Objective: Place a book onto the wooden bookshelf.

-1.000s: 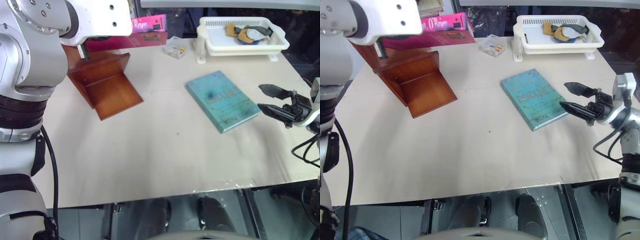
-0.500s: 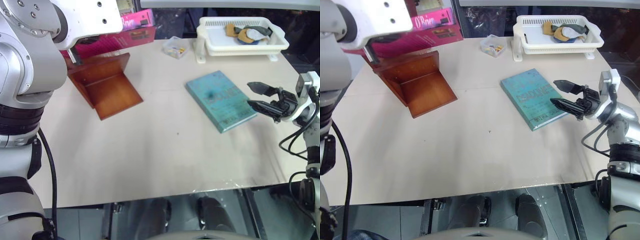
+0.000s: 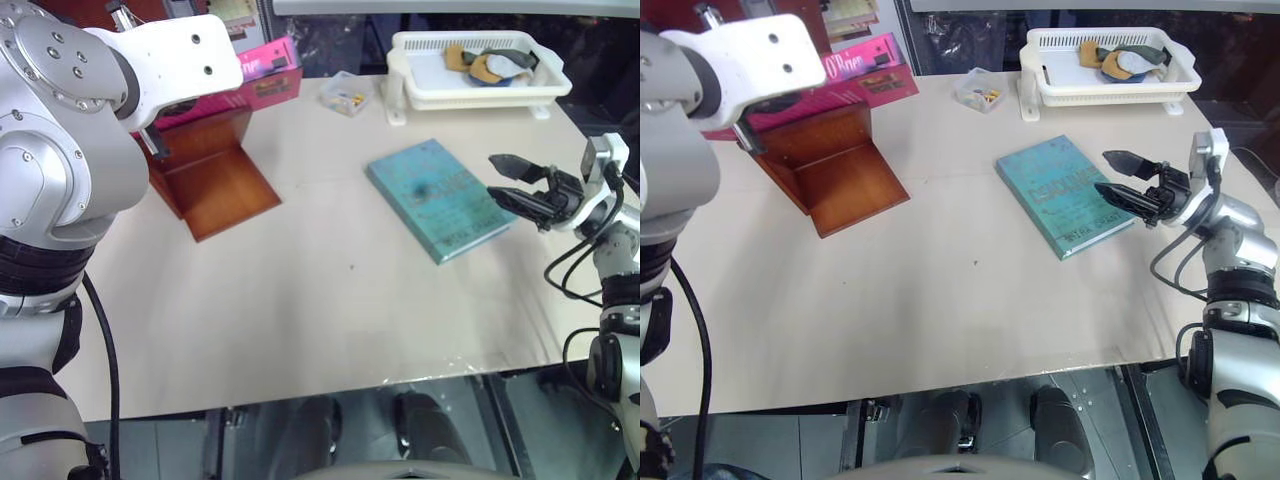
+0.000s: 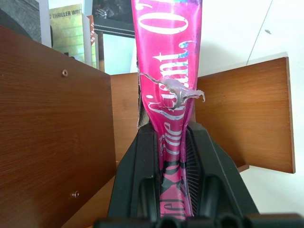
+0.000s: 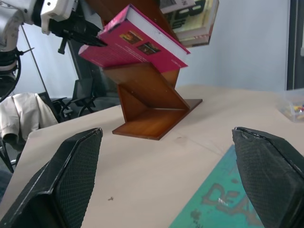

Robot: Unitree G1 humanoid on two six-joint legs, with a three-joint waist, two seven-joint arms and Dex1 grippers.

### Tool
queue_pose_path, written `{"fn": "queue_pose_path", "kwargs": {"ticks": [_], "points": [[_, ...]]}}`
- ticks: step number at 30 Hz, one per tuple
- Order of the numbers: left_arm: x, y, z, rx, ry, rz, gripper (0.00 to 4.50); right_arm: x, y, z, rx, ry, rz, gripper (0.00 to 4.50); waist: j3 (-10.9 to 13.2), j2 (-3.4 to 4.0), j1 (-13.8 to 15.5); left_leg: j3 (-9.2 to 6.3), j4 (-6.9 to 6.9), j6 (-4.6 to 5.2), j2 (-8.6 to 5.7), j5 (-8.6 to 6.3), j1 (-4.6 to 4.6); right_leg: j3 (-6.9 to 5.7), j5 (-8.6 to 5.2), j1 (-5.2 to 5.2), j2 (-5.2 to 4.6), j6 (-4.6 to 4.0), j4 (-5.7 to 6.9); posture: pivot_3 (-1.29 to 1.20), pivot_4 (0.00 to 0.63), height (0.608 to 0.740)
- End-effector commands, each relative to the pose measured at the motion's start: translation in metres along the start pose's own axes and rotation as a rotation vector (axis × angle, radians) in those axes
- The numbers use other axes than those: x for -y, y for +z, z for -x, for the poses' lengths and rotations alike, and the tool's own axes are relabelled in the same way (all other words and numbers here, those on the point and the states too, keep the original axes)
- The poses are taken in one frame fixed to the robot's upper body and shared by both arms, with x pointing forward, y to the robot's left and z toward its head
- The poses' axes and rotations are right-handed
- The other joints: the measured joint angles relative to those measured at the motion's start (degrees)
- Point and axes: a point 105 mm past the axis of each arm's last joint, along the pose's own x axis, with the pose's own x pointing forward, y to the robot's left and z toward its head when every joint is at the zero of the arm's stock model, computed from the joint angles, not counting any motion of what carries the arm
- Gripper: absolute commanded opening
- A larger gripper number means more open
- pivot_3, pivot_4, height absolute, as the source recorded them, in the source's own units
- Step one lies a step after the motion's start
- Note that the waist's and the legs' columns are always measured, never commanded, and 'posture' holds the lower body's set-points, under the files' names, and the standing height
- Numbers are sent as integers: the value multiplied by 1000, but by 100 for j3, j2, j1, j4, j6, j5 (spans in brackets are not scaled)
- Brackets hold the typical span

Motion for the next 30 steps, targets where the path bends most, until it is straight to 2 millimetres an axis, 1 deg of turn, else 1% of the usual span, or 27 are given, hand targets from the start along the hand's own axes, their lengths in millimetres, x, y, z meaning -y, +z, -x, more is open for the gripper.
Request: {"fn": "queue_pose_path", "kwargs": {"ticks": [1,3,10,24,30], "points": [[-11,-7,8,-28,82,-3,342,-6,19,1,-4,78,66,4500,2,-1,-3,1,0,0,0,0,0,1,0,-3,0,0,2,0,150,740],[-10,-8,6,-28,76,10,342,-7,19,2,-18,82,58,4500,3,-2,-2,2,0,0,0,0,-3,3,0,-9,0,0,6,0,150,740],[-16,-15,3,-55,103,20,342,-12,29,-1,-8,121,53,4500,5,-3,-17,6,0,5,0,-3,-4,8,0,-13,0,0,13,0,150,740],[-16,-16,-1,-54,102,11,241,-12,22,6,-25,105,58,4500,7,-4,-26,18,1,15,2,-9,-5,20,0,-28,1,0,31,0,150,740],[-15,-25,0,-90,93,1,240,-11,19,6,-26,98,54,4500,8,-3,-35,22,1,15,2,-9,-4,24,0,-30,1,0,32,0,150,740]]}}
